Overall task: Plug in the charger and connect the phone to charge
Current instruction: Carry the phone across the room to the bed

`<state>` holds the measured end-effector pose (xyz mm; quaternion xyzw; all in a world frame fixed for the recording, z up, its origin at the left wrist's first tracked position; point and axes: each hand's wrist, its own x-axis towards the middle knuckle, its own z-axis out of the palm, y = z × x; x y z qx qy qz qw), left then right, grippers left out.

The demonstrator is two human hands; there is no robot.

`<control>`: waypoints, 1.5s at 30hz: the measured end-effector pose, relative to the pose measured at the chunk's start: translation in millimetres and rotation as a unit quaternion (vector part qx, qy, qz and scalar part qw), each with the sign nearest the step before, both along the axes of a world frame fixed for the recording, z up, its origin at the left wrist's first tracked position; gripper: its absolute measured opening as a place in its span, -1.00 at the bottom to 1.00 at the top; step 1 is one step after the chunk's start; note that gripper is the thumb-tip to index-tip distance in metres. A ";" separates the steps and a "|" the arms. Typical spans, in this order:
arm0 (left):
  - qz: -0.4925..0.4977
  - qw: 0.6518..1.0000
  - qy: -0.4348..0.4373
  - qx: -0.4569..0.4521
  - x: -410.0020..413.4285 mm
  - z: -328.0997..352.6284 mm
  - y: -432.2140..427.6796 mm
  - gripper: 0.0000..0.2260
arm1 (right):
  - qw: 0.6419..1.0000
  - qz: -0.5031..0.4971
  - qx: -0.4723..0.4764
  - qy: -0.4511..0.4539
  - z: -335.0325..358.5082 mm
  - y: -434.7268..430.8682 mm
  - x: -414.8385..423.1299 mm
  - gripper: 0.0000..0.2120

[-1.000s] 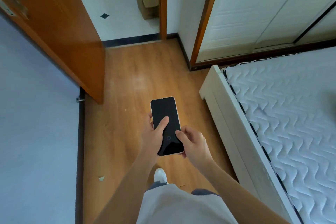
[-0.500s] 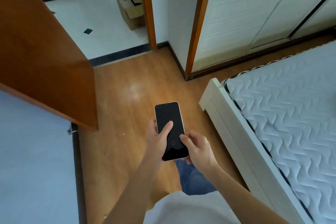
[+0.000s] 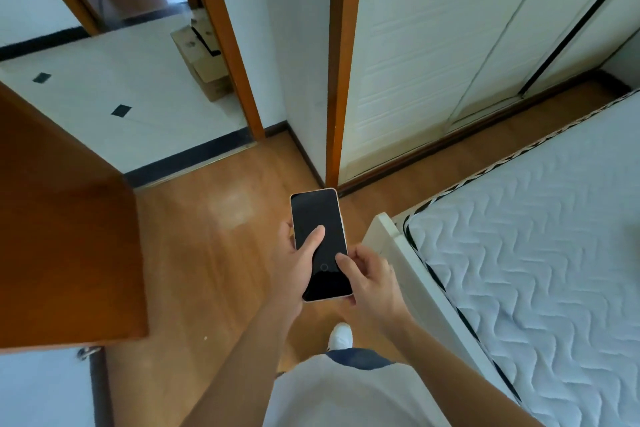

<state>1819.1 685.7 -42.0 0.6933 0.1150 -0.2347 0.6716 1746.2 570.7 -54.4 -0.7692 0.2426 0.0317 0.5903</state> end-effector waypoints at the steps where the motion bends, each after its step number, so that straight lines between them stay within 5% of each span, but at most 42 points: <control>1: -0.005 1.000 0.001 0.002 11.4 0.2 -7.9 -0.62 | 1.000 -0.002 0.000 0.003 -0.3 -7.4 10.3 -0.72; 18: -0.118 0.993 -0.009 0.010 215.4 -23.3 -132.1 -0.65 | 0.994 -0.112 -0.006 -0.018 -10.5 -113.3 185.3 -0.77; 23: -0.218 0.975 -0.042 0.012 297.2 -18.4 -178.5 -0.63 | 0.983 -0.180 -0.023 -0.032 -10.3 -147.8 250.7 -0.71; 29: -0.285 0.958 -0.021 0.029 374.1 -14.2 -227.6 -0.27 | 0.963 -0.267 -0.014 -0.039 -4.0 -174.0 318.1 -0.71; 33: -0.328 0.945 -0.008 -0.001 397.2 -13.1 -255.1 -0.49 | 0.951 -0.305 -0.014 -0.043 -3.1 -191.9 335.5 -0.68; 38: -0.359 0.933 -0.007 0.010 404.8 -12.4 -285.0 -0.32 | 0.937 -0.347 -0.014 -0.041 -3.3 -212.7 343.2 -0.74; 45: -0.388 0.921 -0.014 -0.019 416.7 -6.8 -330.6 -0.74 | 0.925 -0.377 -0.003 -0.045 -6.5 -249.7 353.2 -0.76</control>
